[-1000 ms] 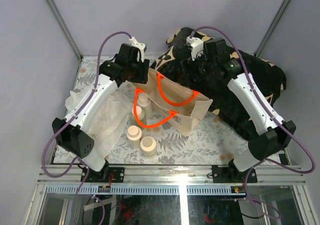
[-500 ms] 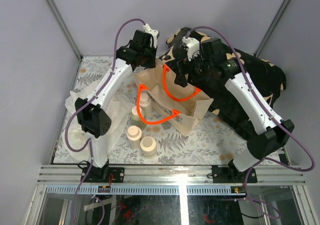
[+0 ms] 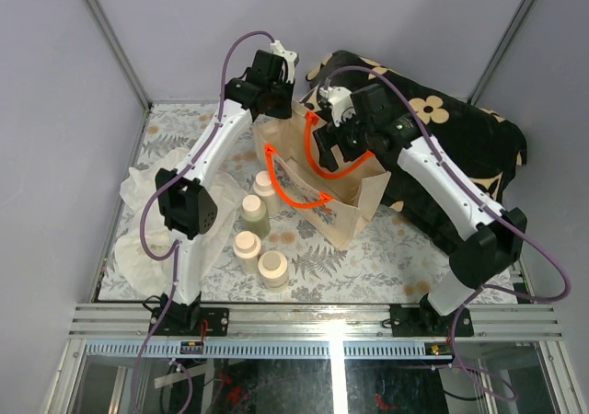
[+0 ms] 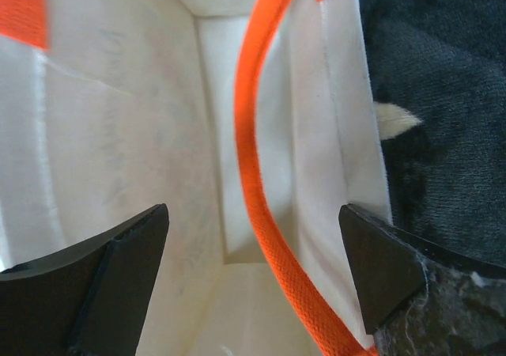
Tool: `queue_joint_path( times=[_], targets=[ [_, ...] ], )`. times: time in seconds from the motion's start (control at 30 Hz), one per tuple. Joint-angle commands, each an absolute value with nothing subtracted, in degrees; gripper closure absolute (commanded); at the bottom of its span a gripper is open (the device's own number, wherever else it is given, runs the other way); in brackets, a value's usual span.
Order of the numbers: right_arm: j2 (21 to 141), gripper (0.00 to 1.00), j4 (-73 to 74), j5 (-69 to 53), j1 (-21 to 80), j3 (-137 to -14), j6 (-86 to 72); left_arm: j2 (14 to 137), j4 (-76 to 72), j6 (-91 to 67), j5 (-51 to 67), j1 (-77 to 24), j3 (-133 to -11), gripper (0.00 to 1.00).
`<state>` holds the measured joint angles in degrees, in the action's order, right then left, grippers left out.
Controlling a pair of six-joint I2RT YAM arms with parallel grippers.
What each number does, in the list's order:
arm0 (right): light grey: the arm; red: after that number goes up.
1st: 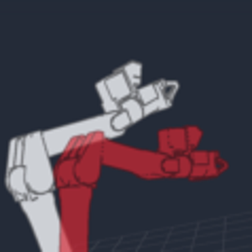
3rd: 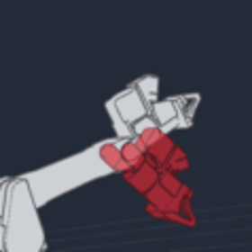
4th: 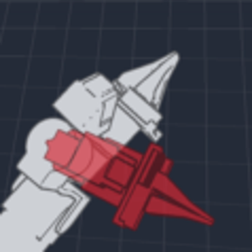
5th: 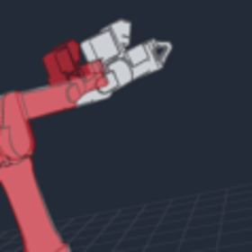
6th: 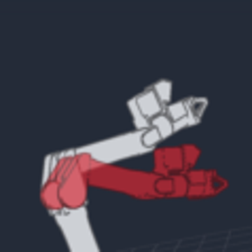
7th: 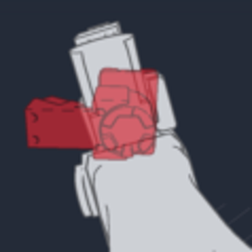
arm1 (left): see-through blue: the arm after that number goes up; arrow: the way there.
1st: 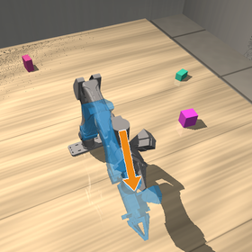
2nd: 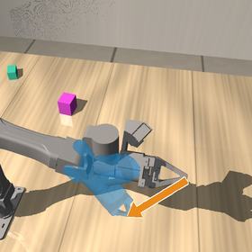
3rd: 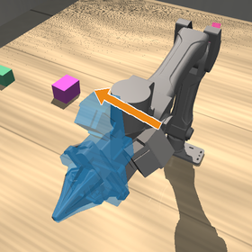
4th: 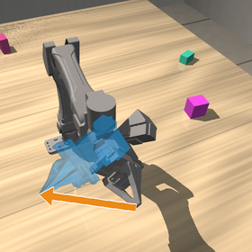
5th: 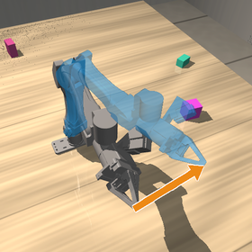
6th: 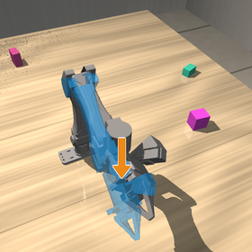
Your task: Place the personal care products into the canvas bag
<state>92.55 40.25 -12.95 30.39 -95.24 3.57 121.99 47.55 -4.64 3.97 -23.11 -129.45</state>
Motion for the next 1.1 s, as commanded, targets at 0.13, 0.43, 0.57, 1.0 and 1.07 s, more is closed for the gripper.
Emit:
queue_joint_path(
  times=[0.13, 0.43, 0.57, 1.0, 1.07],
  targets=[
    [98.0, 0.06, 36.1, -5.3, 30.7, -96.8, 6.7, 121.1, 43.6, -3.7, 6.0, -22.2, -129.2, 0.92],
    [103.1, 0.01, 35.8, 3.0, 29.3, -100.6, 12.8, 122.9, 40.1, -4.1, 6.8, -21.7, -128.9, 0.52],
    [104.1, 0.0, 35.2, 3.3, 27.6, -102.5, 13.9, 120.2, 40.5, -3.9, 7.2, -21.5, -126.5, 0.18],
    [101.9, 0.01, 34.8, 0.1, 26.9, -101.4, 9.6, 96.5, 37.4, -5.1, 1.0, -20.7, -109.7, 0.0],
    [103.0, 0.01, 35.5, -0.9, 26.9, -102.3, 7.3, 93.2, 37.5, -5.8, 0.6, -20.8, -109.0, 0.0]
  ],
)
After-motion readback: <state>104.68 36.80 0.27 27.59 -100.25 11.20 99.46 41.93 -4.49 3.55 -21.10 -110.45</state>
